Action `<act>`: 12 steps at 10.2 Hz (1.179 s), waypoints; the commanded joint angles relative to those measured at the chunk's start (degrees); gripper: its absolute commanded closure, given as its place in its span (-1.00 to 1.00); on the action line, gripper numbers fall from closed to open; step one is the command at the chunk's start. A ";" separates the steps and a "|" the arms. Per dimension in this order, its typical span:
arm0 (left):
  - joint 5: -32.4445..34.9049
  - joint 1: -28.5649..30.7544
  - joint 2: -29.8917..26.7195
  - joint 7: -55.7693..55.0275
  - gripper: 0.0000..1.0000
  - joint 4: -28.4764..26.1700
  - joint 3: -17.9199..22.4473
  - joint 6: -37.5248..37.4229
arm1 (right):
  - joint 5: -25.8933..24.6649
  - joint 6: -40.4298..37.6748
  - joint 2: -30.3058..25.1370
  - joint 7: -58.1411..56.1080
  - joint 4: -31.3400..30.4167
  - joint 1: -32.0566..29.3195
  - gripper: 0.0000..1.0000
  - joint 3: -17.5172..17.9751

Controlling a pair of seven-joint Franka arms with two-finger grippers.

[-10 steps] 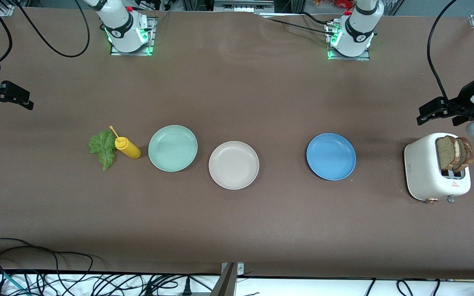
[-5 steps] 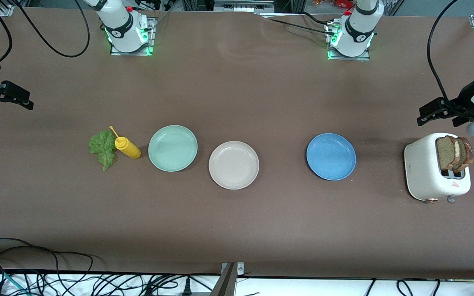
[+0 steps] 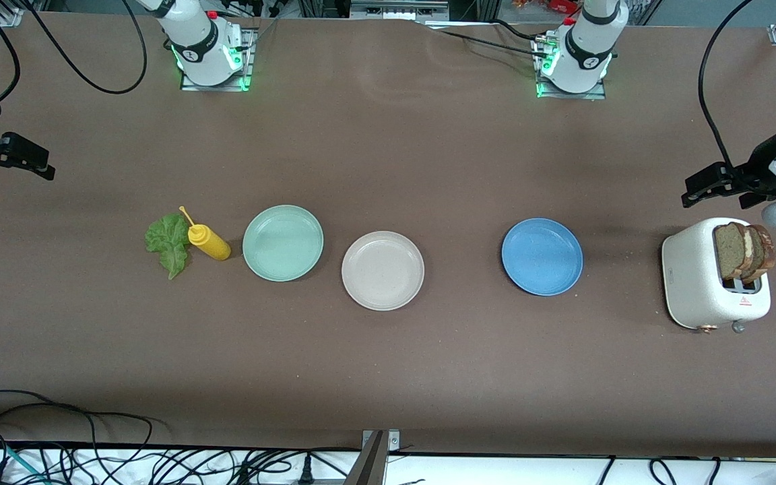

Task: Make sandwich on beige plate with both arms
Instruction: 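Move the left gripper over the toaster toward the bread slices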

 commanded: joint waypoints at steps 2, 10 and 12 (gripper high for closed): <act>0.32 -0.03 0.01 -0.99 -1.00 -0.08 -0.02 0.30 | 0.26 -0.65 -0.12 0.26 0.28 0.07 -1.00 -0.11; 0.50 4.44 2.11 0.06 -1.00 0.53 0.16 0.39 | 0.26 -0.65 -0.12 0.26 0.28 0.07 -1.00 -0.11; 2.86 5.85 3.17 0.94 -1.00 0.27 0.16 0.48 | 0.26 -0.65 -0.12 0.26 0.28 0.07 -1.00 -0.11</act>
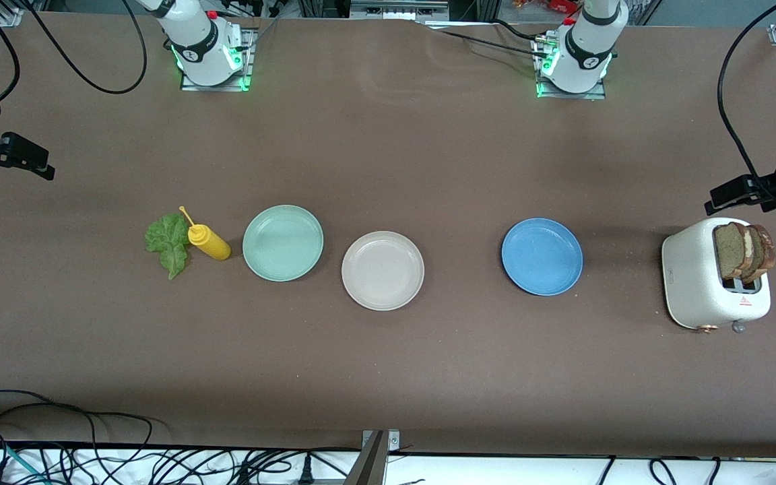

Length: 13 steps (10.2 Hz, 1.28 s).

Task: Make sandwich on beige plate with both arms
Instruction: 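Move the left gripper over the toaster toward the bread slices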

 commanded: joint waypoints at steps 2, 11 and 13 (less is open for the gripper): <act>4.18 2.45 3.28 1.37 -1.00 0.46 -0.36 2.01 | 0.26 -0.65 -0.12 0.34 0.28 0.08 -1.00 -0.09; 4.19 7.99 10.41 7.95 -1.00 -4.27 -0.36 13.34 | 0.26 -0.65 -0.12 0.34 0.28 0.08 -1.00 -0.09; 4.19 8.43 10.59 8.93 -1.00 -5.33 -0.36 15.03 | 0.26 -0.65 -0.12 0.34 0.28 0.08 -1.00 -0.09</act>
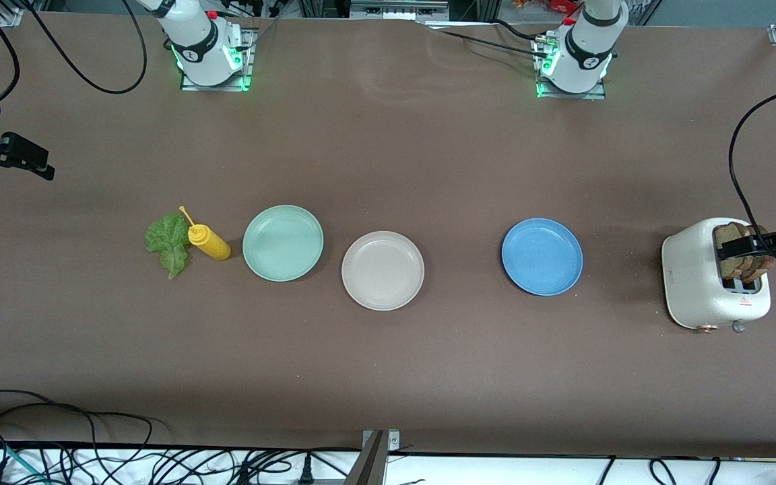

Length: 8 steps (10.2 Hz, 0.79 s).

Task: Make sandwich on beige plate with both arms
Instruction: 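Move the left gripper over the toaster toward the bread slices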

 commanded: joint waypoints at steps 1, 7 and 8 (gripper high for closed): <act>1.26 0.50 -0.87 1.69 -1.00 -2.27 -0.50 1.98 | 0.26 -0.64 -0.13 0.25 0.28 0.09 -1.00 -0.08; 2.49 1.38 -0.78 3.18 -1.00 -5.62 -0.50 5.77 | 0.26 -0.64 -0.13 0.08 0.28 0.00 -1.00 -0.08; 2.40 1.38 -0.70 3.27 -1.00 -5.62 -0.50 5.77 | 0.26 -0.64 -0.13 0.08 0.28 0.00 -1.00 -0.16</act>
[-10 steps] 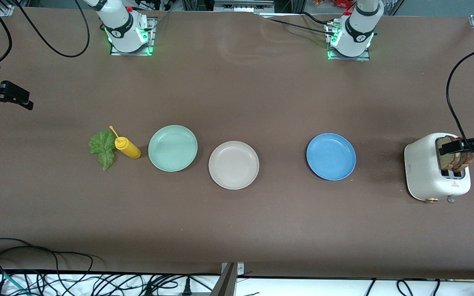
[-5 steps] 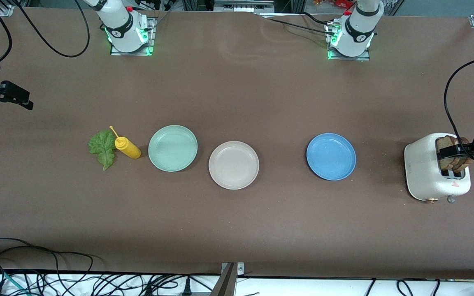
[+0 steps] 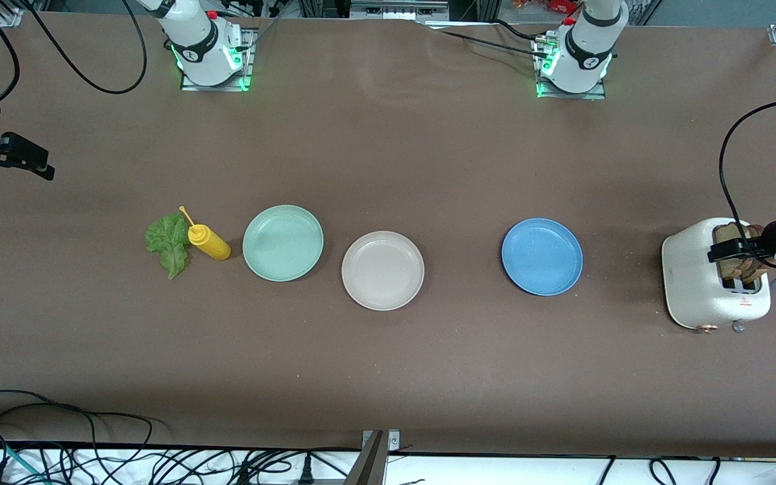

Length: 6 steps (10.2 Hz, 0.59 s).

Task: Make sandwich on beige plate with both arms
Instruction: 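Move the left gripper over the toaster toward the bread slices, then lower the left gripper and grasp one bread slice in the toaster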

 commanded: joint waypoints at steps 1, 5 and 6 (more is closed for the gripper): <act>1.30 0.81 -0.61 1.78 -1.00 -0.82 -0.41 0.80 | 0.26 -0.64 -0.13 0.08 0.28 0.01 -1.00 -0.16; 1.13 2.48 1.23 3.72 -1.00 -0.82 -0.50 3.07 | 0.26 -0.64 -0.13 0.08 0.28 0.01 -1.00 -0.07; 1.04 2.39 1.06 3.54 -0.99 -1.00 -0.50 2.99 | 0.26 -0.64 -0.13 0.08 0.28 0.01 -1.00 -0.07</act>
